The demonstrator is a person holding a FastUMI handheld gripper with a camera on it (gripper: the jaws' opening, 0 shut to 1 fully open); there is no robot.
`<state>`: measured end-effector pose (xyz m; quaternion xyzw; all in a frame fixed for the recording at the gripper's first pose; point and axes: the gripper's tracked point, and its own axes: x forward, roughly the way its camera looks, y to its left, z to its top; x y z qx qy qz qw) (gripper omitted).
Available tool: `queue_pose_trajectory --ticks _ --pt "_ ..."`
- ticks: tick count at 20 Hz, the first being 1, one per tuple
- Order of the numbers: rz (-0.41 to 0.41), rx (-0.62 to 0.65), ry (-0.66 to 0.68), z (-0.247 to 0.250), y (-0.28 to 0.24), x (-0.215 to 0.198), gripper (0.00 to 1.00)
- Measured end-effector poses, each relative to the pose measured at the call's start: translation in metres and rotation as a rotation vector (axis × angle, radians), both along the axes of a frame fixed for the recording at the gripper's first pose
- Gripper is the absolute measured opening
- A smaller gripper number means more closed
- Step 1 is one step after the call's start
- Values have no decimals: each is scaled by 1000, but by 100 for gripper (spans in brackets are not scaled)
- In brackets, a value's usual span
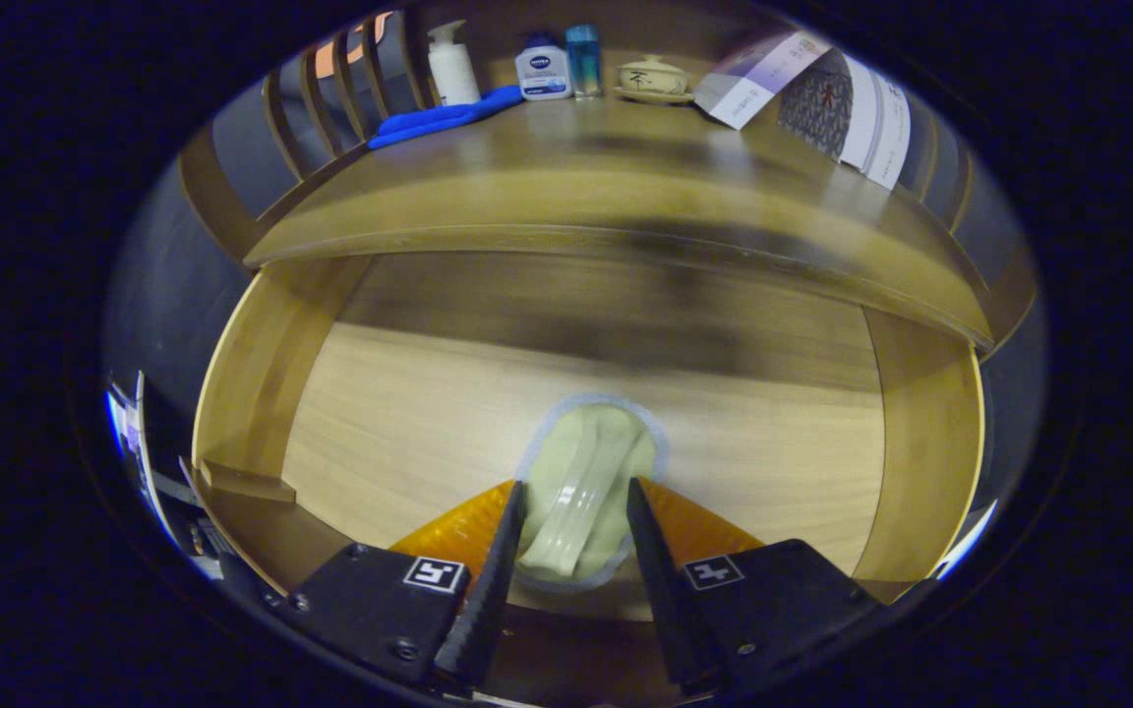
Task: Pull open the drawer, take out the items inside it, and place them on the countertop above the cabinet.
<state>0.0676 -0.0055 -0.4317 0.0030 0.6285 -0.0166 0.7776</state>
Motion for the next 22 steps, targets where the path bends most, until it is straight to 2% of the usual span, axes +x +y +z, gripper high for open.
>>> queue_pose_trajectory --ticks 3,6,7,11,15,22 --pt "18 -13 15 1 1 0 63" --pt "39 -22 25 3 3 0 48" --pt "46 -25 26 3 3 0 37" --pt "24 -13 36 6 3 0 21" --pt "11 -34 5 28 -2 4 20" --pt "42 -27 -91 93 3 22 20"
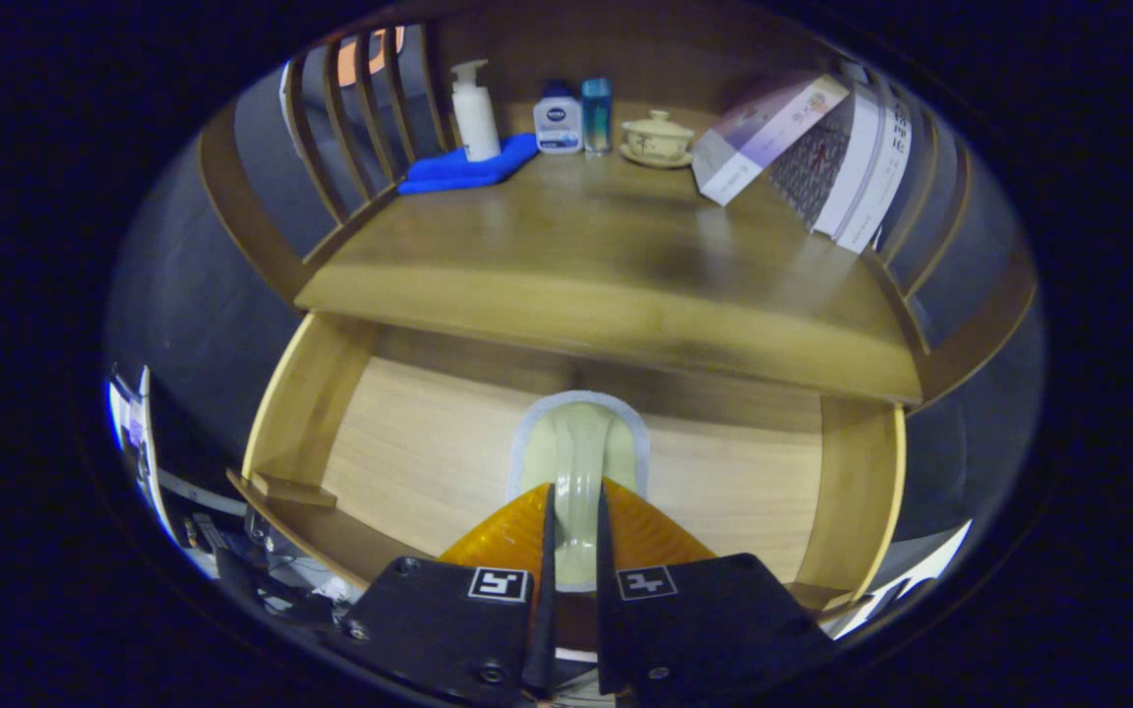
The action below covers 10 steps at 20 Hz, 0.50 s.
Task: Pull open the drawer, take out the items inside it, and place them on the countertop above the cabinet.
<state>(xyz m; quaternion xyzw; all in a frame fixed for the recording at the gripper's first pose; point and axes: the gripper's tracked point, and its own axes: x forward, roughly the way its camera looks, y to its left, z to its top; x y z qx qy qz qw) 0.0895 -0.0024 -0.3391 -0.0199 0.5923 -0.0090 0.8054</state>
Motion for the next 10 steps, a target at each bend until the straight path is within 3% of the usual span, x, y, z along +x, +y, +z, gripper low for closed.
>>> queue_pose_trajectory --ticks 10 --pt "-6 -66 -73 44 -14 72 20"
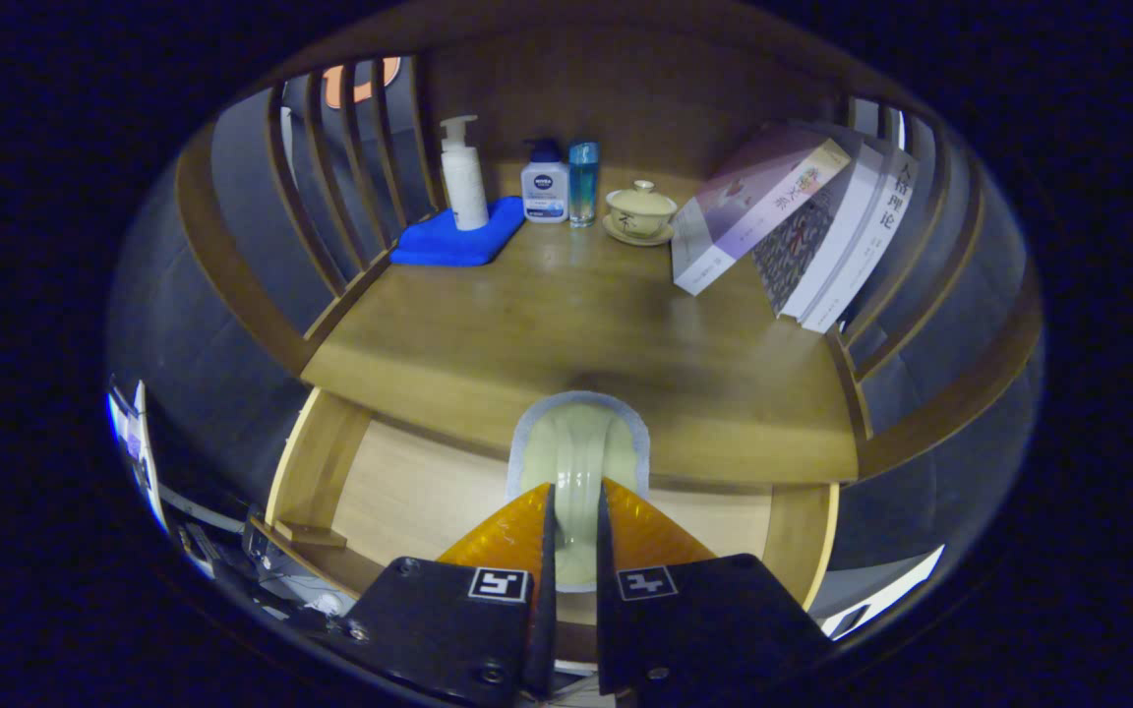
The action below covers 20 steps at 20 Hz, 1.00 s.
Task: Pull open the drawer, take out the items inside it, and place them on the countertop above the cabinet.
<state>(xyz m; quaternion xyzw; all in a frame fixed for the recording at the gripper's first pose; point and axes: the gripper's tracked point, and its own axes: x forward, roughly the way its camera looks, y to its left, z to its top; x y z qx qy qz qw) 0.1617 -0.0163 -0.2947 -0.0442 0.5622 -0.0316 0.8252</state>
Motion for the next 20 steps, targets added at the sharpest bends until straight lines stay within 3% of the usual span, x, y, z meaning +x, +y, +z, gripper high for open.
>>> queue_pose_trajectory --ticks 7,20 --pt "-5 -14 -24 0 -8 70 19" --pt "-1 -47 9 -43 -7 113 21"
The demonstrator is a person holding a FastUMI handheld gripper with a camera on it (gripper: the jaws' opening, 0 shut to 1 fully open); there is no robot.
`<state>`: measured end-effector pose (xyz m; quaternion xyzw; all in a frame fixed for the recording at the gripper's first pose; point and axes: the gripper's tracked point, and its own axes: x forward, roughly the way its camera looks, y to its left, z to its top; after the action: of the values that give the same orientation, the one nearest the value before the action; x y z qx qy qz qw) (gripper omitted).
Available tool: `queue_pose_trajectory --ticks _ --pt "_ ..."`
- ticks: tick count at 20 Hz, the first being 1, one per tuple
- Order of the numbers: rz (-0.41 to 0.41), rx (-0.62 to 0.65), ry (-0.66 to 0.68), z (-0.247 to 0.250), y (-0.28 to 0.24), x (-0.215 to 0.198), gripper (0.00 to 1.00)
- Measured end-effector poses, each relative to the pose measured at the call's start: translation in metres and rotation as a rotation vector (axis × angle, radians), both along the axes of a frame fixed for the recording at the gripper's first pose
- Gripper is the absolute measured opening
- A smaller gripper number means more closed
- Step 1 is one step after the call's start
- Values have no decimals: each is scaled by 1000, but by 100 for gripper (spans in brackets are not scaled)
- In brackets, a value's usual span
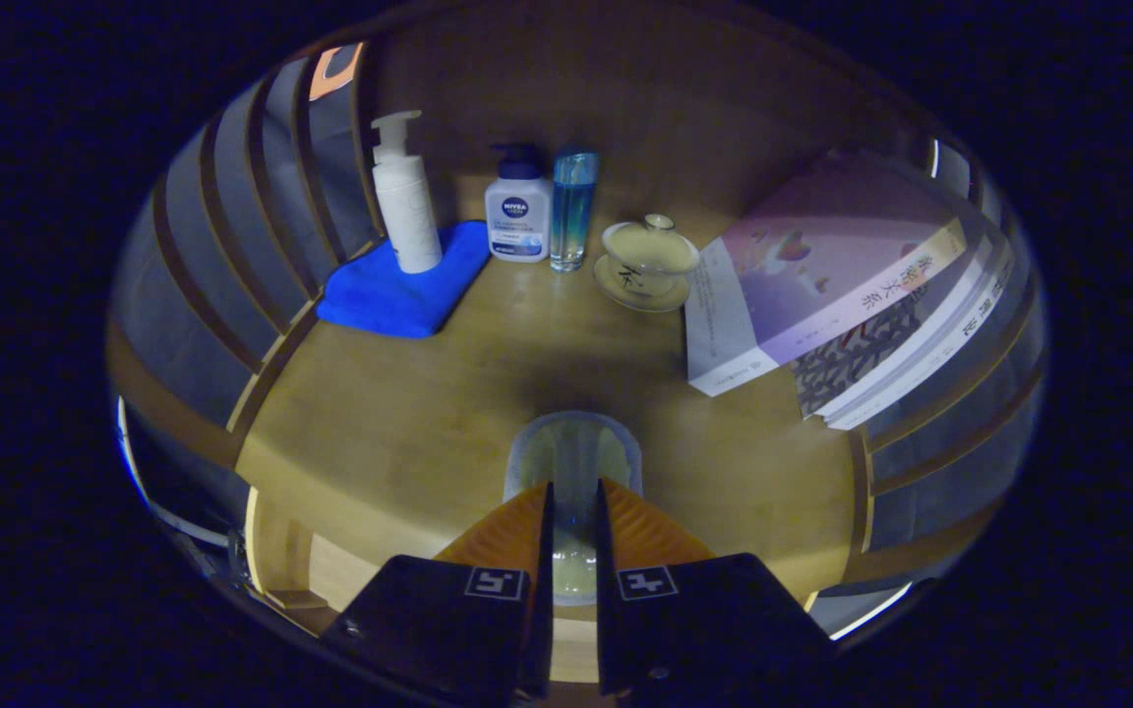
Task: Pull open the drawer, take out the items inside it, and place them on the countertop above the cabinet.
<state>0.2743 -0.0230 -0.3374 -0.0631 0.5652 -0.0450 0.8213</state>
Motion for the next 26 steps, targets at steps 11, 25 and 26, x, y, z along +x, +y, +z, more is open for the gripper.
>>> queue_pose_trajectory --ticks 11,25,26 --pt "55 53 -269 69 41 -30 69" --pt "93 160 -611 127 72 -139 89" --pt "98 171 -635 129 72 -149 89"
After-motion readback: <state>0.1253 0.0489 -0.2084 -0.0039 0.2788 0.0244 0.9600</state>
